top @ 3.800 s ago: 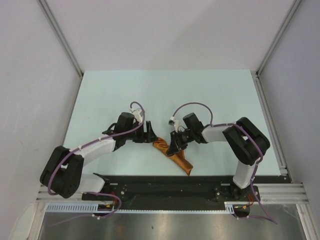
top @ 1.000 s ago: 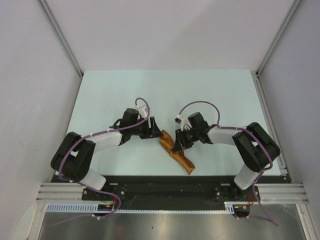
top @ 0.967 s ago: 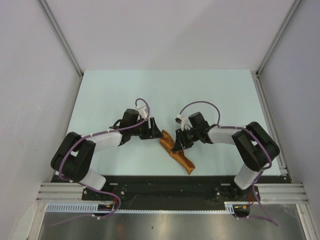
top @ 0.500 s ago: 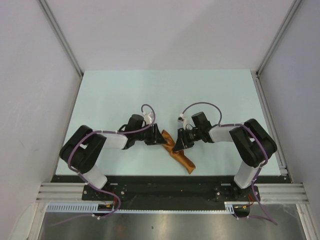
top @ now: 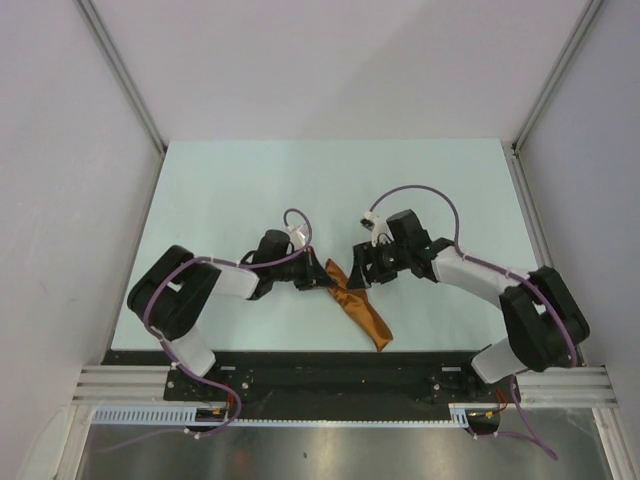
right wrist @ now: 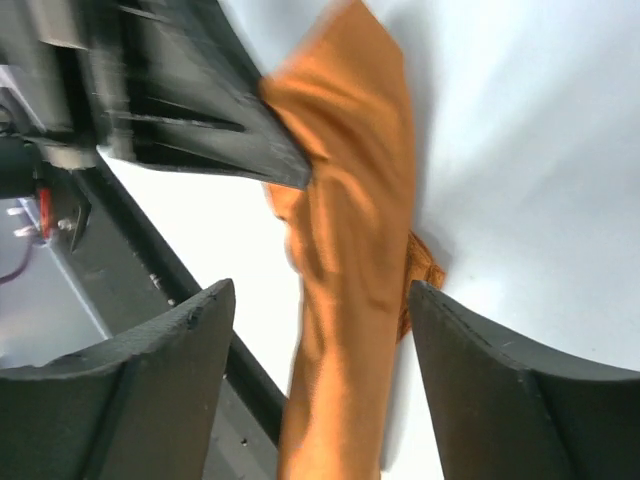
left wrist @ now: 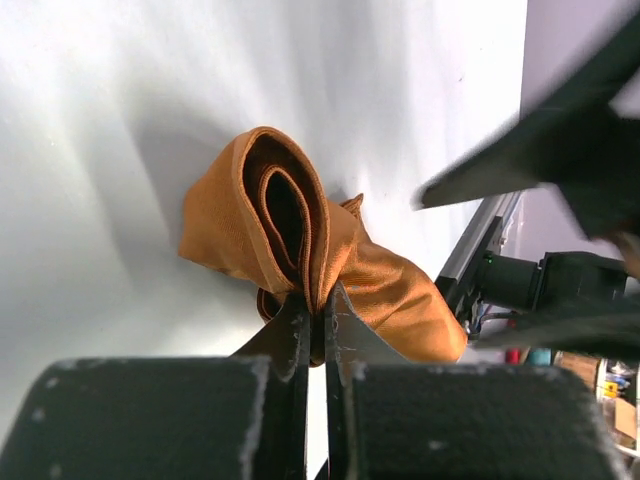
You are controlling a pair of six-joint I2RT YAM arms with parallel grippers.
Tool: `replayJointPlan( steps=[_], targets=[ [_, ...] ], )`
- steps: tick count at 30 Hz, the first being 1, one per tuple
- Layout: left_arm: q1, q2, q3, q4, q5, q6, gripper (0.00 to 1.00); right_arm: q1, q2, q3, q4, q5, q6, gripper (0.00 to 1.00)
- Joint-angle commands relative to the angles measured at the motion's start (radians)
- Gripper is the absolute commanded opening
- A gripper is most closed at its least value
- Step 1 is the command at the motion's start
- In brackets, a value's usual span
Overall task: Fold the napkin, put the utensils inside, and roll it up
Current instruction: Roll the napkin at the center of the board.
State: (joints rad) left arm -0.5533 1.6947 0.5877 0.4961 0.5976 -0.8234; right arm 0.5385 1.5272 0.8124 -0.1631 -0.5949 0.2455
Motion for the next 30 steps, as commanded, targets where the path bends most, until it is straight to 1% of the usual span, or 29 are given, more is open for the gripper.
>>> replayJointPlan(
  steps=[1,2,3,4,5,6,7,9,10,13,16,19,24,30],
  targets=[
    [-0.011,0.006,0.030,-0.013,0.013,-0.020,0.00,0.142,-0.124,0.100,-0.171,0.376,-0.080,0.79],
    [-0.010,0.011,0.035,-0.024,0.008,-0.017,0.00,0.178,-0.133,0.106,-0.185,0.435,-0.087,0.80],
    [-0.011,0.013,0.044,-0.045,0.005,-0.014,0.00,0.257,-0.136,0.116,-0.199,0.490,-0.094,0.80],
    [-0.011,0.016,0.050,-0.057,0.002,-0.013,0.00,0.293,-0.144,0.117,-0.200,0.592,-0.106,0.81],
    [-0.011,0.020,0.061,-0.068,0.001,-0.008,0.00,0.326,-0.145,0.116,-0.199,0.656,-0.115,0.81],
    [-0.011,0.023,0.067,-0.092,-0.002,-0.005,0.00,0.390,-0.145,0.117,-0.191,0.732,-0.123,0.81],
    [-0.010,0.026,0.073,-0.102,-0.005,0.000,0.00,0.418,-0.139,0.120,-0.190,0.772,-0.143,0.81],
    [-0.010,0.034,0.089,-0.128,-0.007,0.006,0.00,0.478,-0.127,0.122,-0.175,0.832,-0.173,0.79],
    [-0.011,0.034,0.093,-0.136,-0.010,0.009,0.00,0.527,-0.105,0.128,-0.173,0.869,-0.189,0.78],
    [-0.010,0.045,0.109,-0.151,-0.010,0.010,0.00,0.578,-0.056,0.145,-0.182,0.902,-0.224,0.75],
    [-0.011,0.049,0.119,-0.160,-0.012,0.010,0.00,0.598,0.016,0.148,-0.187,0.911,-0.242,0.73],
    [-0.011,0.049,0.124,-0.166,-0.010,0.013,0.00,0.598,0.047,0.145,-0.176,0.905,-0.242,0.70],
    [-0.010,0.051,0.136,-0.180,-0.010,0.021,0.00,0.589,0.103,0.140,-0.171,0.945,-0.242,0.71],
    [-0.011,0.056,0.146,-0.182,-0.001,0.027,0.00,0.560,0.126,0.113,-0.154,0.951,-0.242,0.71]
  ],
)
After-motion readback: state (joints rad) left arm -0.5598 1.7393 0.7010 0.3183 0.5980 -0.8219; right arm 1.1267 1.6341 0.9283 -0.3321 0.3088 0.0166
